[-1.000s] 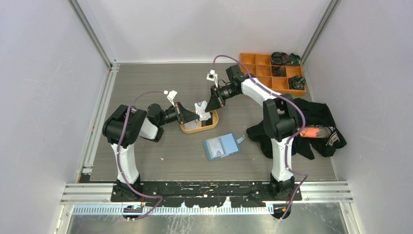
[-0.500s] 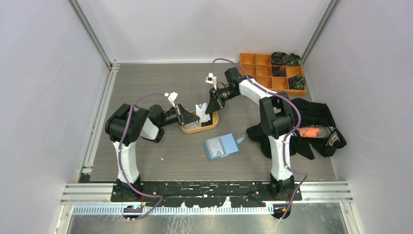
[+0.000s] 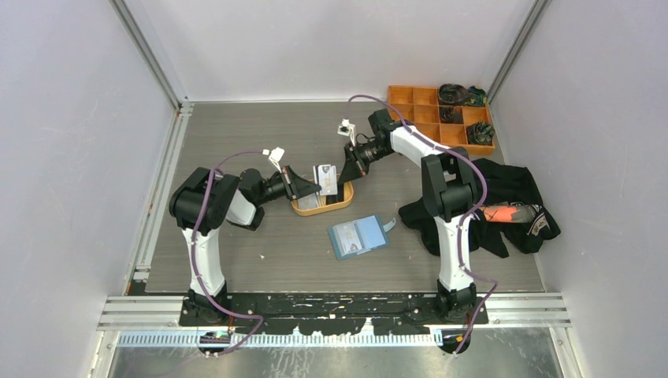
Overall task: Put the credit cards into the card holder
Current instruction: Pick up the credit card from the storage box.
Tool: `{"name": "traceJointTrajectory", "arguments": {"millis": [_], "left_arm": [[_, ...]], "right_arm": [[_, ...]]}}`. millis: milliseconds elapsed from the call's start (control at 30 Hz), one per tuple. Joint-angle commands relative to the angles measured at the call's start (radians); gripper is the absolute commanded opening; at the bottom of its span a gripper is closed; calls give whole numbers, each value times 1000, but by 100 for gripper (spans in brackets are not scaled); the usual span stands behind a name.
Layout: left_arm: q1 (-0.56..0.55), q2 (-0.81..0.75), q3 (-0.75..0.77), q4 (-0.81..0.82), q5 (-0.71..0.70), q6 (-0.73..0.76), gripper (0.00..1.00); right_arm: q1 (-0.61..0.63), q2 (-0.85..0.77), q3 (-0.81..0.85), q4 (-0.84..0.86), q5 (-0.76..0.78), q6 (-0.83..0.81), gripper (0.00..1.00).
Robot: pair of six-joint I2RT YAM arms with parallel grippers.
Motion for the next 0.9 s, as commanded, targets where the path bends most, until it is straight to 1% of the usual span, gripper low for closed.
{"name": "traceJointTrajectory", "arguments": {"millis": [0, 33, 133, 167, 233, 333, 500, 567, 667, 867], "left_arm": [[8, -2, 10, 55, -10, -3, 0], [7, 0, 12, 55, -9, -3, 0], [7, 0, 13, 55, -5, -3, 0], [7, -1, 13, 55, -2, -3, 0], [6, -3, 12, 55, 0, -2, 0], [7, -5, 12, 55, 3, 1, 0], [4, -1, 19, 55, 16, 1, 0], [3, -1, 21, 55, 17, 1, 0], [3, 0, 23, 55, 20, 1, 0], [1, 3, 26, 55, 20, 0, 0]], "right_arm": [[-9, -4, 40, -36, -13, -56, 8], [-10, -4, 42, -39, -15, -59, 5], [-10, -4, 43, -48, -20, -64, 4], [-11, -5, 44, -46, -19, -59, 7], [-10, -10, 44, -28, -22, -28, 17], [-10, -21, 42, 8, -47, 32, 28], [-1, -40, -21, 231, 5, 263, 44], [2, -37, -27, 270, 11, 311, 45], [10, -31, -25, 285, 12, 333, 45], [11, -33, -31, 292, -53, 339, 38]]}}
